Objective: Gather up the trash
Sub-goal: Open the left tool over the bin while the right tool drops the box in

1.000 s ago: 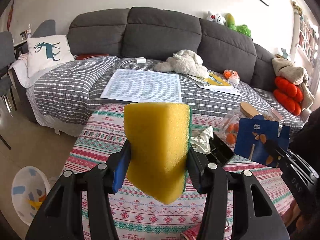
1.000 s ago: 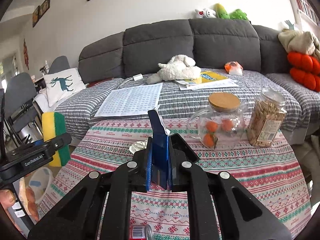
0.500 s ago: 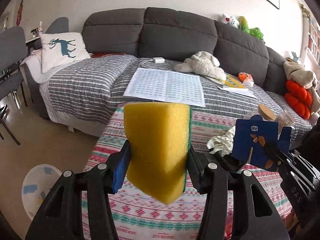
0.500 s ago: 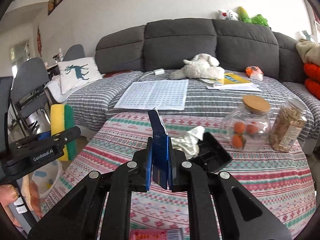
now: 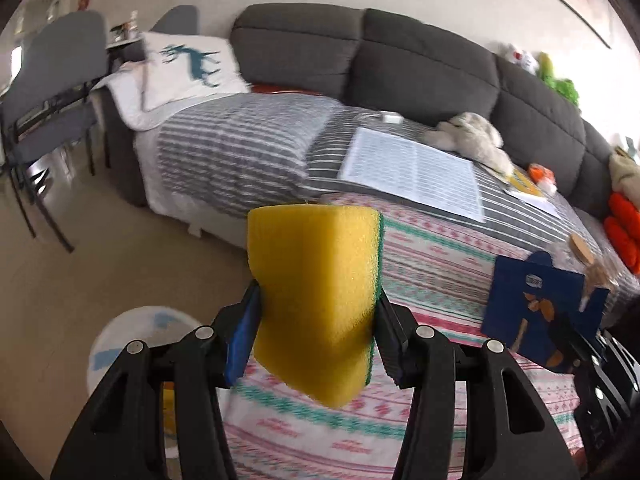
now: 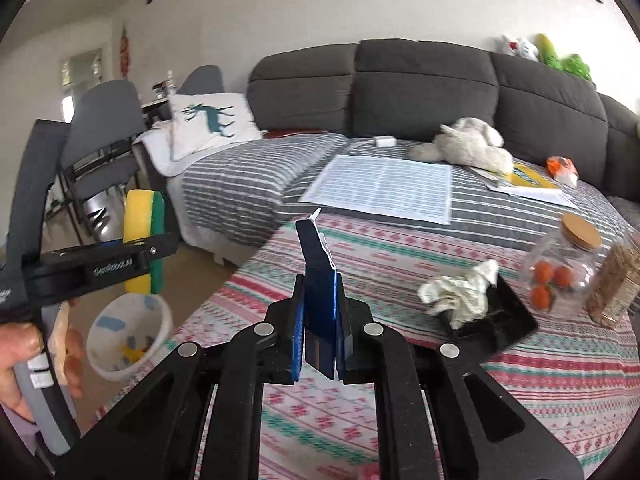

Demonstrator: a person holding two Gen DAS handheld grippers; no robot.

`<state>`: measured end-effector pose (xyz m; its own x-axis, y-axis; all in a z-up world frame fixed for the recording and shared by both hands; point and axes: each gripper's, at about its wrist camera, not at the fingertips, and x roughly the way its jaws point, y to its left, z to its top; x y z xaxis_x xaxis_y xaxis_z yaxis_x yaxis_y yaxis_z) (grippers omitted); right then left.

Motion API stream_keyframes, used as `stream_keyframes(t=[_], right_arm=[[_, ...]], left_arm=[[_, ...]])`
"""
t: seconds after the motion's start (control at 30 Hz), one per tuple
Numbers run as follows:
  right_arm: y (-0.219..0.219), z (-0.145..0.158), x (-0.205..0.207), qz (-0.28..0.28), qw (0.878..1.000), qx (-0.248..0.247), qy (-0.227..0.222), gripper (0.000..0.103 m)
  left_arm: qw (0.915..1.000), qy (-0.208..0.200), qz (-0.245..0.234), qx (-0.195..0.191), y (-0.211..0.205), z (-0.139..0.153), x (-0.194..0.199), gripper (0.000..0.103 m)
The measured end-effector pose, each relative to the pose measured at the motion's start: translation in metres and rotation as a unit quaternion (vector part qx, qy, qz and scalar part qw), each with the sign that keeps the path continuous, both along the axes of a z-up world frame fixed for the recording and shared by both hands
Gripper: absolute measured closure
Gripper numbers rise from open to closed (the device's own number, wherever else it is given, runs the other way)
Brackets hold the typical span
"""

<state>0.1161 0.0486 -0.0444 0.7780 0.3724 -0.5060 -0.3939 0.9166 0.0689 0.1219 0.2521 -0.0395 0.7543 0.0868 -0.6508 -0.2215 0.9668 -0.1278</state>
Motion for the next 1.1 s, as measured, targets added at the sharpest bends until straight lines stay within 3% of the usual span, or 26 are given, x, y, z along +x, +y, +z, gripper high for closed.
stream_keyframes(t=[0.33,0.43,0.57,0.7,0.77,0.87,1.1], right_arm=[[0.055,-0.008,-0.013,0.057,0.998,0.015,0.028,0.092],[0.069,-0.009,-0.016,0.072,0.997,0.015,0.031,0.092],[0.087,-0.012,-0.019,0.090,0.995,0.026,0.041,0.092],[0.104,-0.016,-0.019,0.104,0.992,0.047,0.059,0.092],[0.116,-0.018,-0.019,0.112,0.991,0.047,0.063,0.092],[0.134,-0.021,-0.022,0.127,0.989,0.043,0.065,0.092],[0.182,-0.029,-0.020,0.157,0.984,0.033,0.080,0.092]], left_arm=[[0.9922,0.066,0.098,-0.041,0.102,-0.025,-0.021,0.051],[0.9863,0.097,0.122,-0.056,0.126,-0.038,-0.024,0.049],[0.9718,0.143,0.147,-0.116,0.157,-0.062,-0.027,0.047],[0.9597,0.161,0.166,-0.160,0.178,-0.071,-0.034,0.035],[0.9578,0.158,0.171,-0.168,0.184,-0.067,-0.037,0.026],[0.9570,0.140,0.186,-0.173,0.192,-0.056,-0.044,0.026],[0.9562,0.052,0.245,-0.152,0.218,-0.010,-0.073,0.022]])
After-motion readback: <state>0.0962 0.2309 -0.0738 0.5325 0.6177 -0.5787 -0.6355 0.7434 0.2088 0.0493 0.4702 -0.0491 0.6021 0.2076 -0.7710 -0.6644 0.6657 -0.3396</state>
